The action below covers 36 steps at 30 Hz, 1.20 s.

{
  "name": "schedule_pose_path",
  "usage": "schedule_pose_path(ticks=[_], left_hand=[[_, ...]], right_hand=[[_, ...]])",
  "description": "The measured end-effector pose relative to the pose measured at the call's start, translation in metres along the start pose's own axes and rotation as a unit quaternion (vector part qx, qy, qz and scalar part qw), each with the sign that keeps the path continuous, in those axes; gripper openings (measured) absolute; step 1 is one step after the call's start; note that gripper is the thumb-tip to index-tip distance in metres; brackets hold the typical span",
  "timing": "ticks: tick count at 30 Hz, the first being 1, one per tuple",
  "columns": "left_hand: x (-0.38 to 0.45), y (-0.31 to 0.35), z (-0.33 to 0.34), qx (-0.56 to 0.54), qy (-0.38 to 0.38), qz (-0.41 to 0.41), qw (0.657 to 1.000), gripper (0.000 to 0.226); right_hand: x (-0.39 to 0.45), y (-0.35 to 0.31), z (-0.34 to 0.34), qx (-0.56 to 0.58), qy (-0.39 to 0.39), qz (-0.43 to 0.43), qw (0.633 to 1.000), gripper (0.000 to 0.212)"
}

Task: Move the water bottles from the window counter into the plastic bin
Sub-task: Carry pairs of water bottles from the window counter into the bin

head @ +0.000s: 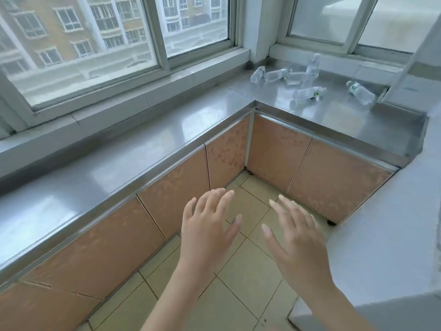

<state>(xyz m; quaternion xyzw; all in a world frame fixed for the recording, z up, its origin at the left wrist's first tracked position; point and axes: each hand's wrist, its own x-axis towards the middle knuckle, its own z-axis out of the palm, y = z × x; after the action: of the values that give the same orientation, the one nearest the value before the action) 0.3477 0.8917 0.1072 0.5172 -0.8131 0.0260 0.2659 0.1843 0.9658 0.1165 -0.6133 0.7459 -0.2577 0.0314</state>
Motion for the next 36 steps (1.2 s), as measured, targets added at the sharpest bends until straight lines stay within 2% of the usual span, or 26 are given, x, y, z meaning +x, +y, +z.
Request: schedule_pose_path(ticks=[11, 20, 30, 36], left_hand=[[0.188, -0.016, 0.104, -0.009, -0.043, -0.001, 0.999, 0.045], [0.334, -0.020, 0.172, -0.020, -0.042, 0.014, 0.999, 0.045], [0.500, -0.037, 0.274, -0.053, -0.078, 0.047, 0.994, 0.046], [0.603, -0.030, 0.333, -0.079, -0.088, 0.097, 0.988, 0.045]], right_hand=[[0.203, 0.052, 0.055, -0.001, -0.015, 0.018, 1.000, 0.060], [0.355, 0.092, 0.067, -0.014, -0.001, 0.014, 1.000, 0.056], [0.509, 0.145, 0.101, -0.044, -0.012, 0.076, 0.996, 0.057], [0.600, 0.181, 0.111, -0.064, -0.002, 0.123, 0.990, 0.059]])
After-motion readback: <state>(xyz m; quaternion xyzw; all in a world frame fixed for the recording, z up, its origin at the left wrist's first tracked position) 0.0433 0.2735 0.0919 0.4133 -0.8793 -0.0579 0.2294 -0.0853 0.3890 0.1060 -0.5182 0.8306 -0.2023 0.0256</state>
